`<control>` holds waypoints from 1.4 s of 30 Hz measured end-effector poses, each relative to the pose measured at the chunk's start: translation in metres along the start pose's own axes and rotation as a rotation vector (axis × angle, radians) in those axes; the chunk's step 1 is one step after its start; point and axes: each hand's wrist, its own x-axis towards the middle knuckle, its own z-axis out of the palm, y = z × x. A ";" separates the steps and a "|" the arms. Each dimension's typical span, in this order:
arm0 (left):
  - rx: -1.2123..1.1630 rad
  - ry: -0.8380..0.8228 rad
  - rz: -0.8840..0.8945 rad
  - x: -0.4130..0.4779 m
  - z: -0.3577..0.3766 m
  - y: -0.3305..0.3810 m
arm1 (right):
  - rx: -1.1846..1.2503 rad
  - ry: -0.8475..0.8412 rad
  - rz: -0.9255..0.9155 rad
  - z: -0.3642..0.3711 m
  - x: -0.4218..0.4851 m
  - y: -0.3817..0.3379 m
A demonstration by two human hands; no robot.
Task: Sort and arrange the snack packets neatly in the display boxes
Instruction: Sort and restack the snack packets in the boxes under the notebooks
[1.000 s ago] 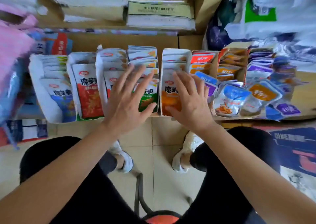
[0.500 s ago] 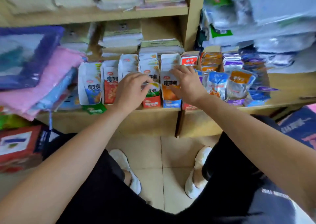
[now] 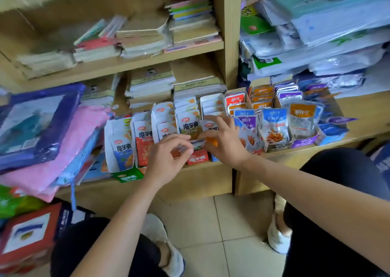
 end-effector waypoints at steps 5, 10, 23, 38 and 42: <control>-0.082 0.047 -0.065 0.005 -0.004 -0.005 | 0.013 0.104 0.033 0.007 0.012 0.011; 0.273 0.122 -0.126 0.021 -0.018 -0.030 | -0.062 0.172 0.124 0.020 0.025 0.017; 0.609 0.026 -0.091 0.041 -0.023 -0.070 | -0.094 0.215 0.163 0.025 0.033 0.014; -0.077 0.374 -0.069 0.019 -0.058 -0.031 | 0.094 0.134 -0.099 0.019 0.028 -0.019; -0.231 0.530 -0.009 0.022 -0.060 -0.020 | 0.444 -0.011 -0.003 0.012 0.030 -0.034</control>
